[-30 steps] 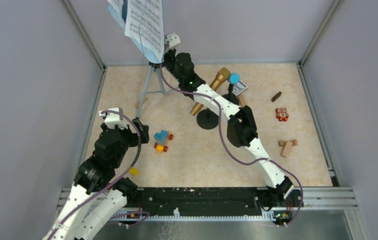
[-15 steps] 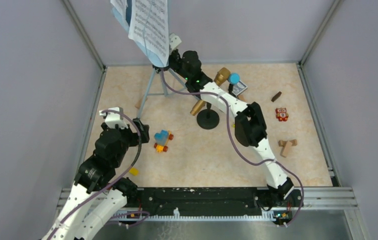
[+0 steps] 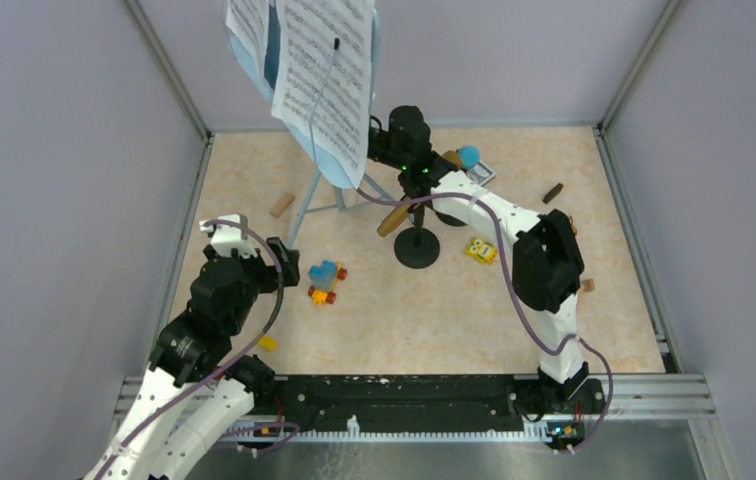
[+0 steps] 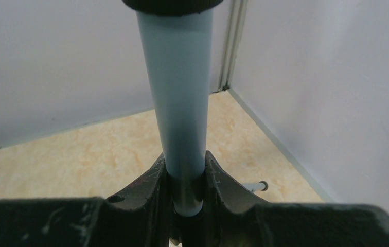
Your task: Pack up the instrument practice props
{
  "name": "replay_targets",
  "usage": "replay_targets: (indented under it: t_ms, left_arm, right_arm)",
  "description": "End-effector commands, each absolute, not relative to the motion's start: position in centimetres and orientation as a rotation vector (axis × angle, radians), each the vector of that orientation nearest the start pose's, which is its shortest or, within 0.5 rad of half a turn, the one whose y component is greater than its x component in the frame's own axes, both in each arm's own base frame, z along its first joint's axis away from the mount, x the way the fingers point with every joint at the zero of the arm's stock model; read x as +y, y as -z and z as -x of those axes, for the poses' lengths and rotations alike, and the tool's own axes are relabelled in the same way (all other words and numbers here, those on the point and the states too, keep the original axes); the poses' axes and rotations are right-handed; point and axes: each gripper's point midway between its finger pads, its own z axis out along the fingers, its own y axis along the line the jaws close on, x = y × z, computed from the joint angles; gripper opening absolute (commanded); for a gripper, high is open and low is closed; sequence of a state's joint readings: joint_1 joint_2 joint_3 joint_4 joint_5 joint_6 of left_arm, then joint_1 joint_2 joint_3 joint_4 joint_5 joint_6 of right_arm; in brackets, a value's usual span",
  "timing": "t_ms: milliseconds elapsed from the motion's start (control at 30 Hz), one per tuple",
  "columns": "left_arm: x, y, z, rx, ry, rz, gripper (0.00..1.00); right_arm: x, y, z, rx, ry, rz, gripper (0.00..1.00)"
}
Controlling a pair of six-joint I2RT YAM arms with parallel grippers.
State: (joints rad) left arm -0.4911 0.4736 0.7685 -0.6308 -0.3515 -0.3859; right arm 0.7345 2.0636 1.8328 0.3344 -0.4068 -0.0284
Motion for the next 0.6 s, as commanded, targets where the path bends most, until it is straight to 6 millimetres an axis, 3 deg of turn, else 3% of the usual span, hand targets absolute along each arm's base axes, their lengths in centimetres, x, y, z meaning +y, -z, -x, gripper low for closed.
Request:
replay_targets:
  t_ms: [0,167,333,467,567]
  left_arm:
    - [-6.8,-25.4,-21.9,1.848,0.295,0.118,0.99]
    - [-6.8,-25.4,-21.8,1.849,0.295,0.118,0.99]
    - [-6.9,-25.3,-21.9,1.852,0.298,0.113,0.99]
    - [-7.0,-25.2,-21.9,1.858,0.297,0.111,0.99]
    - [-7.0,-25.1,-22.0,1.861,0.295,0.111,0.99]
  right_arm:
    - [46.9,-34.9,-36.3,1.254,-1.050,1.039,0.00]
    - [45.2,-34.2,-37.0,1.291,-1.014,1.059,0.00]
    - [43.8,-34.2,-40.7,1.394,-0.917,0.968,0.00]
    - [44.6,-34.3,-41.6,1.421,-0.924,0.996,0.00]
    - [45.7,-36.1,-41.3,1.381,-0.973,1.014,0.00]
